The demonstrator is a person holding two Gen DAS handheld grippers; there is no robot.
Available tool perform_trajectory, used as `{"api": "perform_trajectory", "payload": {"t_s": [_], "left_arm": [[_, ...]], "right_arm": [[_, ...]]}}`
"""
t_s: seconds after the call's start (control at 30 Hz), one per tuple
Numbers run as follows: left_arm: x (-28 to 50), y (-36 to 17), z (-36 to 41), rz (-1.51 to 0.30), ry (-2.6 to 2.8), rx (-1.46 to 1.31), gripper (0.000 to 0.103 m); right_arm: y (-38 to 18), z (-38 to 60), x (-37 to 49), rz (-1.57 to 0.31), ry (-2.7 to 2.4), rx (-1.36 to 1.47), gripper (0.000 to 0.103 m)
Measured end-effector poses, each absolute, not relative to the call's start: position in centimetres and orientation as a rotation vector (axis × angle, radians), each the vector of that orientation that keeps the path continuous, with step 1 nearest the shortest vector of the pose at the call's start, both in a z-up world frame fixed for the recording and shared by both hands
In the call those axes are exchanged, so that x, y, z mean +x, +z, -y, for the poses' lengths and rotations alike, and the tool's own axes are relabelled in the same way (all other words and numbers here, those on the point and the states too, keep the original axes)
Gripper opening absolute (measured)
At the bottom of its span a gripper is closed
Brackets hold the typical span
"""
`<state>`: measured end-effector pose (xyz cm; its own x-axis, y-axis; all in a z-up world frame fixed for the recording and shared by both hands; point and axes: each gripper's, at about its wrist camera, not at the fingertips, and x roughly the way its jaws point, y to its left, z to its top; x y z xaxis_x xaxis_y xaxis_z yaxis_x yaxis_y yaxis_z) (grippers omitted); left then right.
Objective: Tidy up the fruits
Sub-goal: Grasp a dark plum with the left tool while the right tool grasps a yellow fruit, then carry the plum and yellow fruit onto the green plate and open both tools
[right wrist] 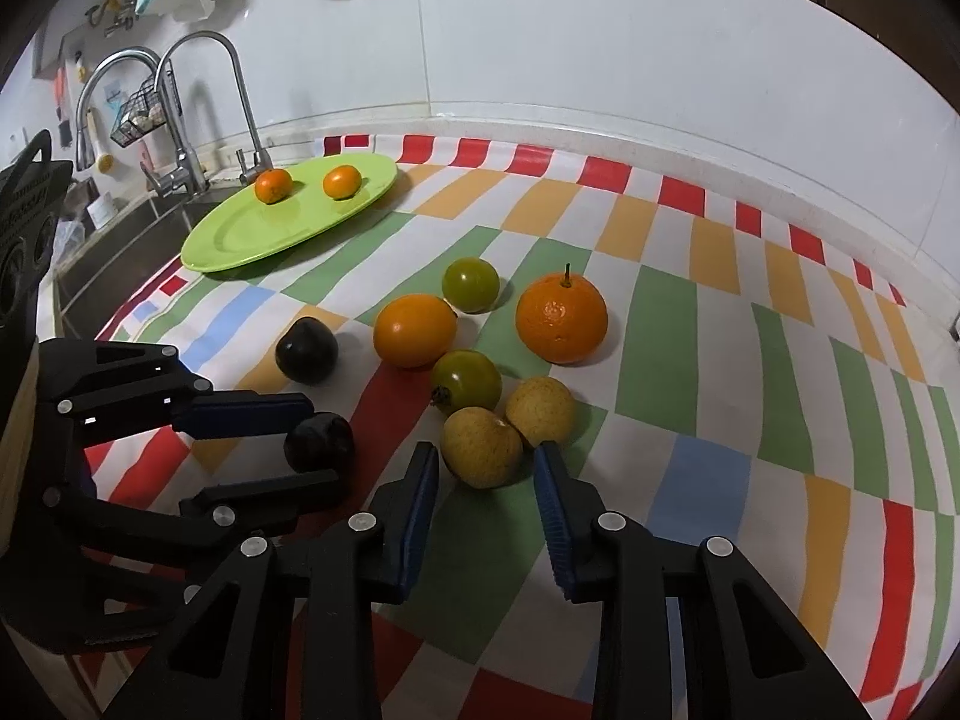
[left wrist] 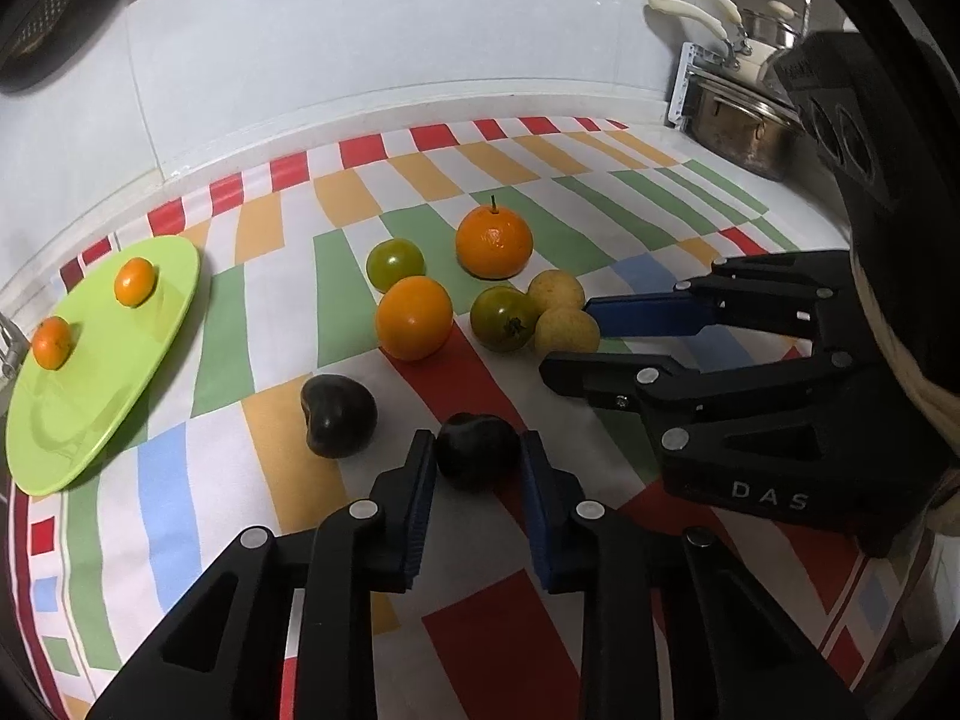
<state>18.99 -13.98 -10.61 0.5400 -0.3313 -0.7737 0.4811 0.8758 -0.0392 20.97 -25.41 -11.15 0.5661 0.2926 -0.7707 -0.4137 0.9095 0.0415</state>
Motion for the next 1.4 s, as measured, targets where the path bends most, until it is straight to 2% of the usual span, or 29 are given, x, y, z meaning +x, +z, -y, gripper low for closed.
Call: {"api": "perform_trajectory", "payload": {"t_s": [0.1, 0.5, 1.4], "left_arm": [[19.3, -10.5, 13.8, -0.88, -0.477, 0.167, 0.027], [17.7, -8.7, 12.6, -0.828, -0.427, 0.115, 0.027], [13.9, -0.7, 4.7, -0.623, -0.271, 0.034, 0.027]], "right_arm": [[-11.3, 25.4, 21.1, -0.88, 0.419, -0.148, 0.029], [-10.1, 25.7, 19.4, -0.85, 0.385, -0.109, 0.029], [-1.9, 20.2, 15.7, -0.676, 0.388, -0.029, 0.029]]}}
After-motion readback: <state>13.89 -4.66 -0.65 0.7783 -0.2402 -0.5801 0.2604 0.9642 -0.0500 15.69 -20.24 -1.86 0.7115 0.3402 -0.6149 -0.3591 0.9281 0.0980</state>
